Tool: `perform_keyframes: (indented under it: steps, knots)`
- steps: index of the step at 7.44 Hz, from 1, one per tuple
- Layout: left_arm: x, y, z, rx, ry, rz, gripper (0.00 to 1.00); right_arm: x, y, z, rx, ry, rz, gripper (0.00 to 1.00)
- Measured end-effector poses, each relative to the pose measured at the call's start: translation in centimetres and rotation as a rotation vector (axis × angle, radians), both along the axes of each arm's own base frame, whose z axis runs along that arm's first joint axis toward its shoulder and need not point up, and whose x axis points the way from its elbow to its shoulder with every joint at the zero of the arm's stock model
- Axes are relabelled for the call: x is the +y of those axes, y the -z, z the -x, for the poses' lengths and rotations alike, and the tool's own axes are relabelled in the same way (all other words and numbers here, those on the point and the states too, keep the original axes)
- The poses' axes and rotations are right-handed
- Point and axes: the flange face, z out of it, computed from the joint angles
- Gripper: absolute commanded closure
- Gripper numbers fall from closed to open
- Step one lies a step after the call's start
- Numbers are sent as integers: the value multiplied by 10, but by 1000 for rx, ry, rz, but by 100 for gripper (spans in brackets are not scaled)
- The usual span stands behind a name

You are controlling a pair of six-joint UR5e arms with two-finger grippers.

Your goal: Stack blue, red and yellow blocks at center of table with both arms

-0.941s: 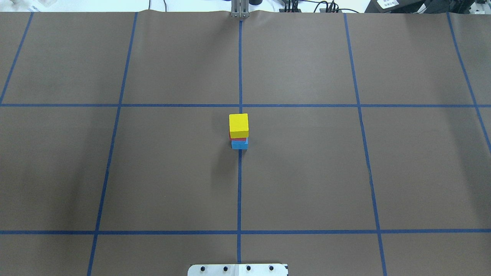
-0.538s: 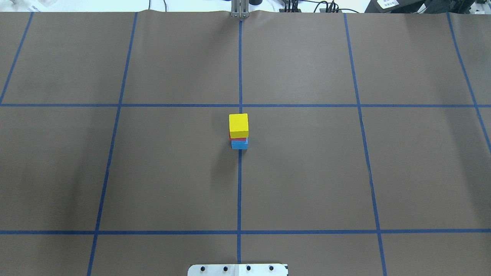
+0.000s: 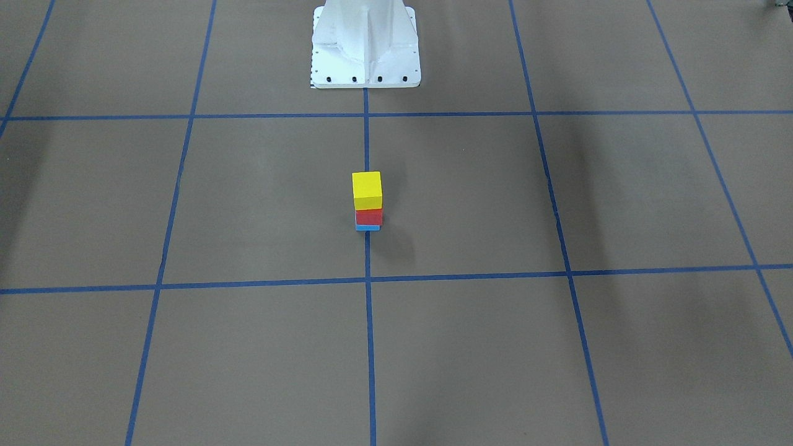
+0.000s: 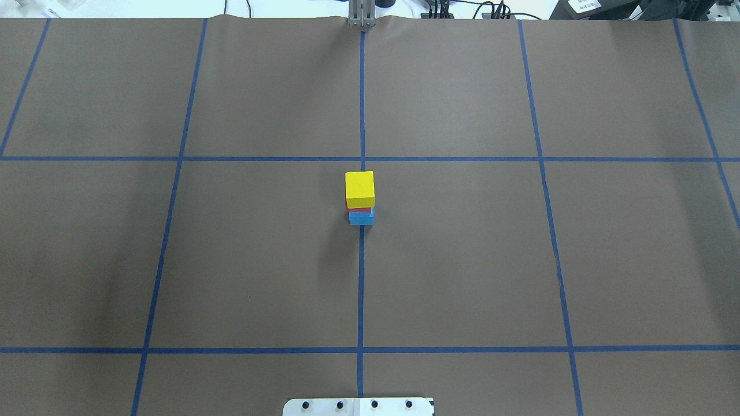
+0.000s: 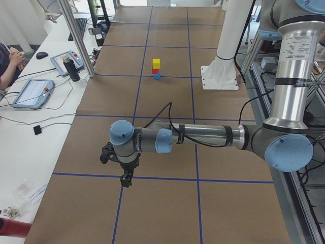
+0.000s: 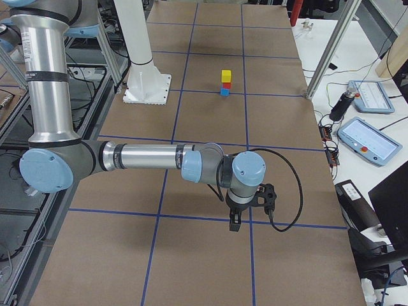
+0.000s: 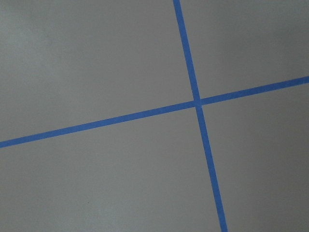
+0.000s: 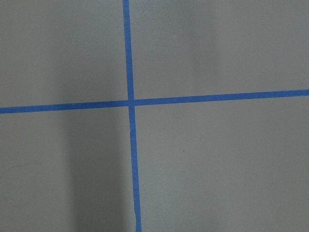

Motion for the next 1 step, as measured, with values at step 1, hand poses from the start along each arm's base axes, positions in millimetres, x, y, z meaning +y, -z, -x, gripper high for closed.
perform_keyframes:
  steps: [1]
  knots:
    - [0,0,0,0,0,0,0,0,0,0,0,0,0,1]
